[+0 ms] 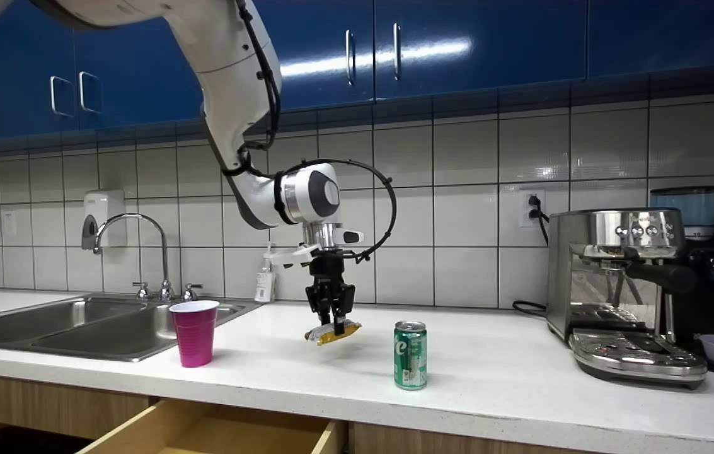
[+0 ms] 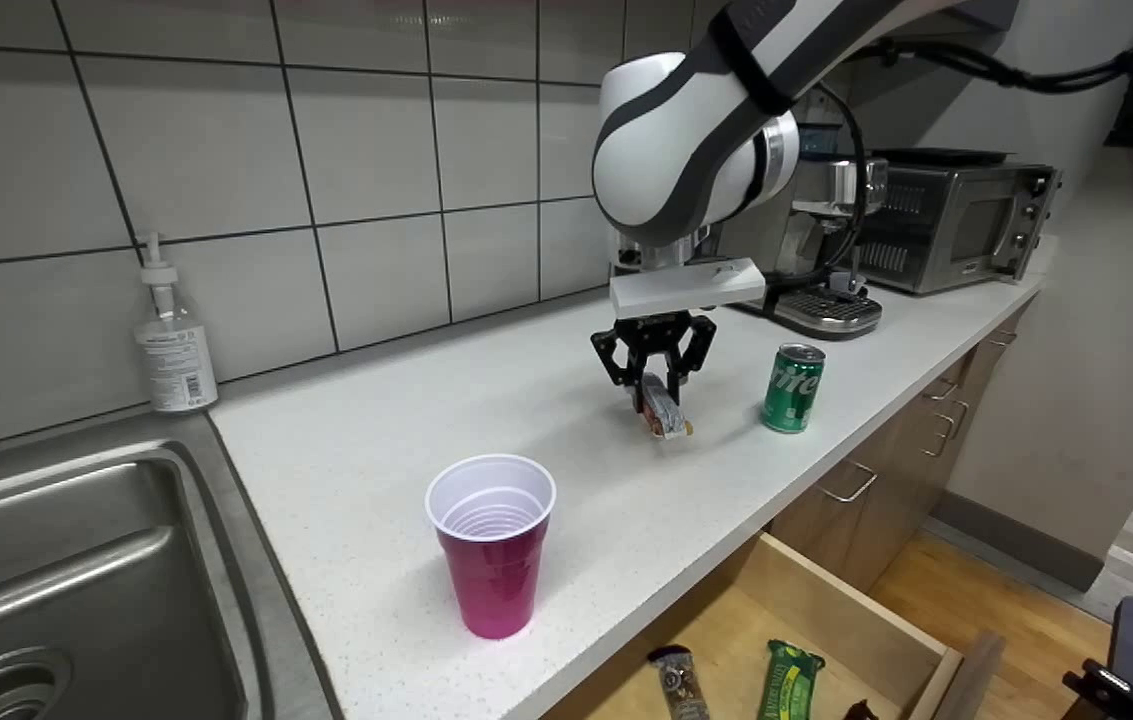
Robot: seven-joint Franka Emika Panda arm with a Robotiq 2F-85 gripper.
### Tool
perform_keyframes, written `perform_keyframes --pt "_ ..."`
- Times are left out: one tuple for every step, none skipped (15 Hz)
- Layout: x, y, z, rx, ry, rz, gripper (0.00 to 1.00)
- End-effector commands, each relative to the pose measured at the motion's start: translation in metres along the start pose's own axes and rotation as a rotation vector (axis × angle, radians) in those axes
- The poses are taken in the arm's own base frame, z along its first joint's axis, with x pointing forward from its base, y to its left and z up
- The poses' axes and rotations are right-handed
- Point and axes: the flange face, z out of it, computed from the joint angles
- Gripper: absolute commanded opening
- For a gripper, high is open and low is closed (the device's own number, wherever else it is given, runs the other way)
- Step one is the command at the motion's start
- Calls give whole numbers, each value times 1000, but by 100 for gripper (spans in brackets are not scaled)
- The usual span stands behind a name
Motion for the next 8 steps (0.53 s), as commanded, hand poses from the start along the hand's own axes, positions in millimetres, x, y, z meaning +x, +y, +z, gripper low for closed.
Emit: perform_keyframes --pt "-47 2 -10 -1 -2 24 16" --pt "-58 1 -10 -3 -8 28 16" --pt "-70 1 -10 -4 -15 39 16" --pt "-80 0 -10 -6 -20 47 16" --pt "-92 0 -9 -7 -24 56 16" --pt "-103 -1 -9 -7 -27 67 16" --pt "-113 -1 -9 -8 -31 79 16" --pt "-123 -1 -10 -11 -34 90 16"
